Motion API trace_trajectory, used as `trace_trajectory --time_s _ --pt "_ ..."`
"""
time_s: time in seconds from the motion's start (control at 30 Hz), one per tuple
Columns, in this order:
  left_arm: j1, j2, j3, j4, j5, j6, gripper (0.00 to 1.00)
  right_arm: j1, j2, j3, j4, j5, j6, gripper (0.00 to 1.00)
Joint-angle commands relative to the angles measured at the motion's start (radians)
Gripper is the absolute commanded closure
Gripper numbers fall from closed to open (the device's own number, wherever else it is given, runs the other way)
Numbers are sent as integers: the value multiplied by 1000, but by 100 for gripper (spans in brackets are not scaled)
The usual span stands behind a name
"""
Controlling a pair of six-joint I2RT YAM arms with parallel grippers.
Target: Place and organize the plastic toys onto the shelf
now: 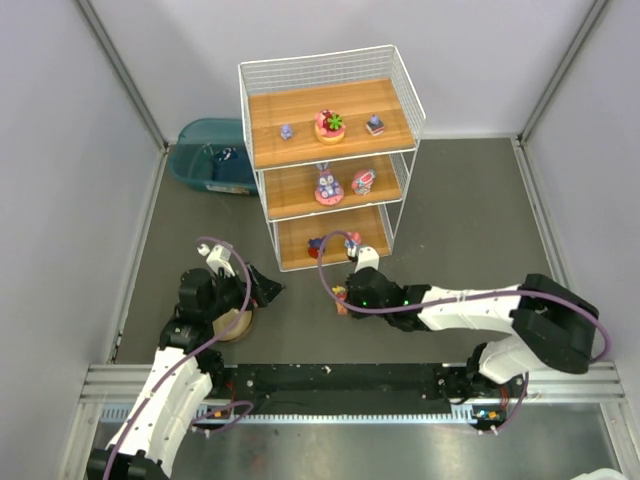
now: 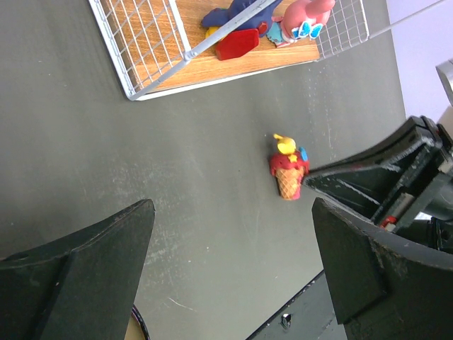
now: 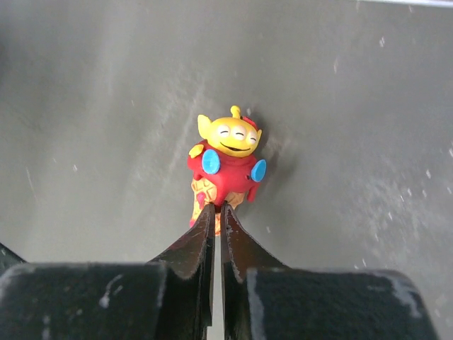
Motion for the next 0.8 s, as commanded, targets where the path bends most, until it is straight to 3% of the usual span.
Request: trace_trajectory --time_s 0.0,0.37,0.57,0.77 --pt "-2 -9 31 21 0 12 1 49 -120 -22 -160 64 -26 100" --pt "-2 -8 30 22 5 9 1 76 -318 -102 -283 53 37 100" --pt "-2 -4 27 27 3 12 1 218 -317 -94 -389 116 48 100" --pt "-2 -6 19 32 2 9 1 338 -253 -71 -461 135 148 82"
